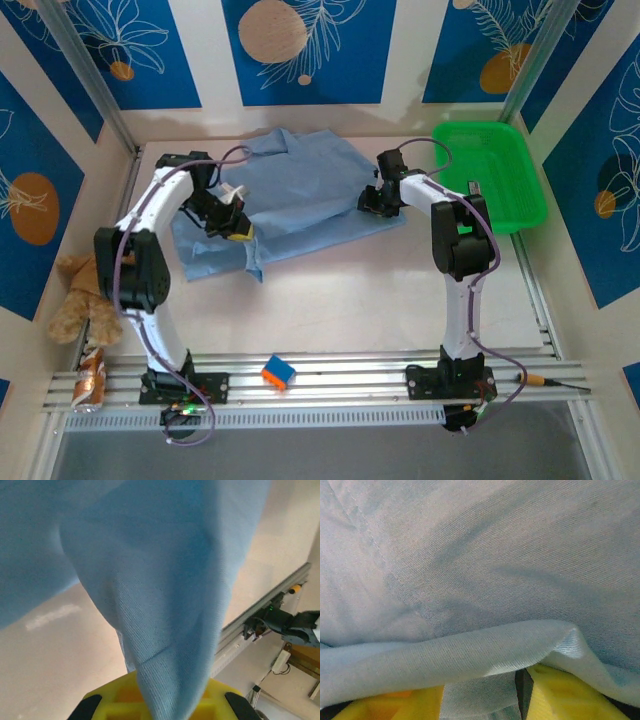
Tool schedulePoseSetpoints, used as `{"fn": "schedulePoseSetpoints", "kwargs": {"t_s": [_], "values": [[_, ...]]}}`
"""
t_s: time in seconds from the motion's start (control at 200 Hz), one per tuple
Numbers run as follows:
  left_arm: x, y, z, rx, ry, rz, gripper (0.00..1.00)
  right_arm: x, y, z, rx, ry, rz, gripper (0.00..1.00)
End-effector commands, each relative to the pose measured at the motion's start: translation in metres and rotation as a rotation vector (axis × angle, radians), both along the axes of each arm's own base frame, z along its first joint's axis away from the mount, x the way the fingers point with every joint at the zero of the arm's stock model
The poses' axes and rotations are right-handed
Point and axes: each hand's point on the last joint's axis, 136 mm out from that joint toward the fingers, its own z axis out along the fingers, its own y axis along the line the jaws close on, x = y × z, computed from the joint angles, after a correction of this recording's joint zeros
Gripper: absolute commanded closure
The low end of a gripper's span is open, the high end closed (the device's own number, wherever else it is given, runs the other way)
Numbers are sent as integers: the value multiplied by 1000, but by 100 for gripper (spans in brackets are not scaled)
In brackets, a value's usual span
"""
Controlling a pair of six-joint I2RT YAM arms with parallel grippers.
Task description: Fold and stack the long sleeve shirts
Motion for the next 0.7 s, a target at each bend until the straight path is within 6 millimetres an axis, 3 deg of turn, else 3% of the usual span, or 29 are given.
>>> {"fn": "schedulePoseSetpoints", "kwargs": {"t_s": [0.0, 0.105, 0.235, 0.36, 0.38, 0.44, 0.47, 0.485, 0.52, 0.6, 0.695], "values": [[18, 32, -23, 188, 12, -20, 84, -6, -1, -15, -14, 52, 16, 55], [48, 61, -27, 382, -66, -8, 51, -6, 2, -17, -13, 56, 20, 56], [84, 113, -12, 675, -205, 63, 33, -7, 7, -15, -13, 50, 25, 56], [89, 140, 13, 819, -276, 148, 25, -8, 10, -11, -21, 47, 36, 55], [87, 141, 17, 826, -290, 166, 19, -8, 11, -11, -22, 47, 39, 55], [73, 139, 30, 807, -330, 231, 18, -10, 12, -9, -25, 47, 44, 55], [63, 131, 34, 773, -352, 253, 16, -10, 12, -9, -26, 46, 47, 55], [57, 128, 36, 757, -366, 263, 9, -10, 13, -8, -26, 45, 49, 54], [41, 114, 36, 701, -384, 277, 5, -10, 13, -7, -25, 40, 51, 53], [1, 86, 23, 545, -355, 339, 5, -10, 15, -2, -24, 27, 58, 50], [-37, 69, -10, 437, -269, 403, 9, -11, 16, 1, -33, 21, 67, 48]]}}
